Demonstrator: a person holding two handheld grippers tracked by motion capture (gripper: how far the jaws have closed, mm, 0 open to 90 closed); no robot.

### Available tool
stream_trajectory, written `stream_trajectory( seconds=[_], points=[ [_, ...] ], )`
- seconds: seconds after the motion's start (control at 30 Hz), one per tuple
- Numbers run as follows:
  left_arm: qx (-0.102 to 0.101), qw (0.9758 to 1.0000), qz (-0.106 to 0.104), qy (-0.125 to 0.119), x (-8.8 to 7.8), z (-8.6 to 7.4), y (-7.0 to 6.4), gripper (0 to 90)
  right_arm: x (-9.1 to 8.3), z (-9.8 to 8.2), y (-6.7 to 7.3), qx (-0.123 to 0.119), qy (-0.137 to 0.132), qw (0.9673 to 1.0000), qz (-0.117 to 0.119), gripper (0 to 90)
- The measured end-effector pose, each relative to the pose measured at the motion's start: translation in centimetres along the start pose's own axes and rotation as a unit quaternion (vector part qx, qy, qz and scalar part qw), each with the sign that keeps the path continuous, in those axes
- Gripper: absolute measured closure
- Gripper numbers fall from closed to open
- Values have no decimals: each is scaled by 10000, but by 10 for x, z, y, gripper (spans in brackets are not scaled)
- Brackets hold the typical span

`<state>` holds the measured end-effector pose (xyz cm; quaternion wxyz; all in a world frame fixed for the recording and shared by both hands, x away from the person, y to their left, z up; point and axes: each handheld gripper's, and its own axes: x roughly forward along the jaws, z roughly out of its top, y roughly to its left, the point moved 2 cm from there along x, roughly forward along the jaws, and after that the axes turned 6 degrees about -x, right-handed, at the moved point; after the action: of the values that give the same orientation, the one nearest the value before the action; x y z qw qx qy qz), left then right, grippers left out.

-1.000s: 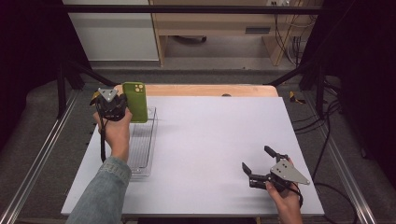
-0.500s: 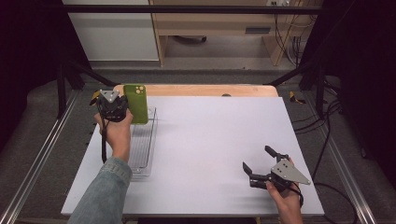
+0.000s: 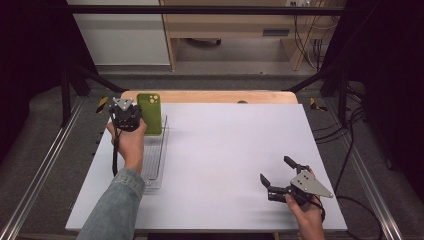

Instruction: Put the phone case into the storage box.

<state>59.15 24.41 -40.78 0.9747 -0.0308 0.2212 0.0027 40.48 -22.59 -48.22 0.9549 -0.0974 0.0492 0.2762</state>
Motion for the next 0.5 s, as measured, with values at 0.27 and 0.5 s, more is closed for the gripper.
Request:
stream_trajectory(
  seconds=[0.27, 0.5],
  points=[
    [31, 10000, 32, 75, 3, -3, 0, 865, 0, 0, 1, -3, 0, 10000, 17, 31],
    [29, 9999, 35, 95, 4, -4, -1, 864, 0, 0, 0, 19, -5, 10000, 17, 31]
  ],
)
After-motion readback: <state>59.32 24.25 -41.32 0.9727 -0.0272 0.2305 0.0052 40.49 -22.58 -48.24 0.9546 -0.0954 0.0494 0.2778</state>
